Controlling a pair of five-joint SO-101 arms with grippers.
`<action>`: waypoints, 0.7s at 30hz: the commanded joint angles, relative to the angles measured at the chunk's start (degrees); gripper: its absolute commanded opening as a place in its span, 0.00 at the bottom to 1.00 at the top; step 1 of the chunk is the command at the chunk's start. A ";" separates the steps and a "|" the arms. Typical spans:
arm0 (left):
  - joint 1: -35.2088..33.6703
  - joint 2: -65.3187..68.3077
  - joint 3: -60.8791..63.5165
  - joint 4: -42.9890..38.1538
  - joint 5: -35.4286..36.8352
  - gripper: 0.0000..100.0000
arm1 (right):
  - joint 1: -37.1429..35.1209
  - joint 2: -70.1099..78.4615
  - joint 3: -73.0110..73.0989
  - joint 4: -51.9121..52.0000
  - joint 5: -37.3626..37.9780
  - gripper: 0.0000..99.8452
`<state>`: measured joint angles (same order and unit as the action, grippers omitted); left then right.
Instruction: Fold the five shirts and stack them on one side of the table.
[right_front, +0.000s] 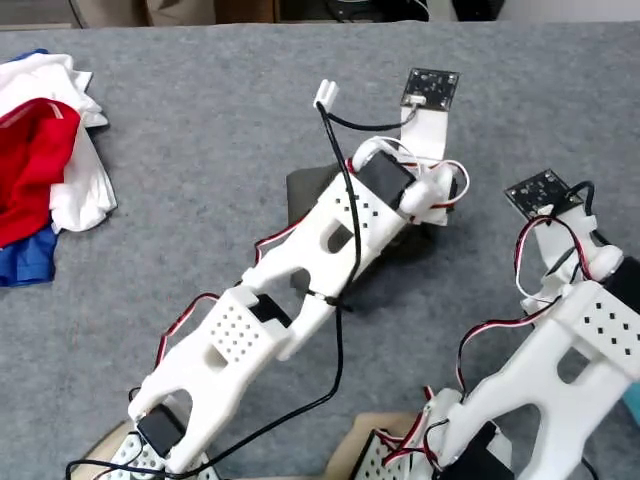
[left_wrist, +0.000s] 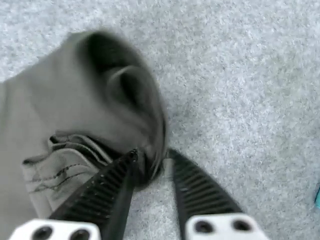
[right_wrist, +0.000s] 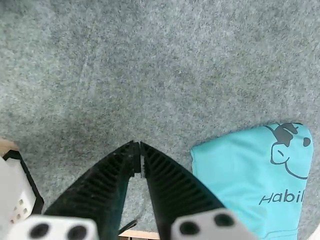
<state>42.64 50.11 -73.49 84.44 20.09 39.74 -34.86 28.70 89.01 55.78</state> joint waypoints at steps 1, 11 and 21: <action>-0.26 -1.19 -0.18 -0.97 5.19 0.23 | 0.75 -1.89 -0.22 -0.79 -0.18 0.01; -12.48 -2.24 -6.86 5.36 8.09 0.23 | 0.04 -1.63 -2.42 -0.53 -0.35 0.01; -26.37 -2.15 0.79 10.81 3.34 0.02 | -23.96 1.10 -10.86 3.52 -10.20 0.01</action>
<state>18.73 50.11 -76.04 94.55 26.07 23.82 -34.77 21.85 92.18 49.27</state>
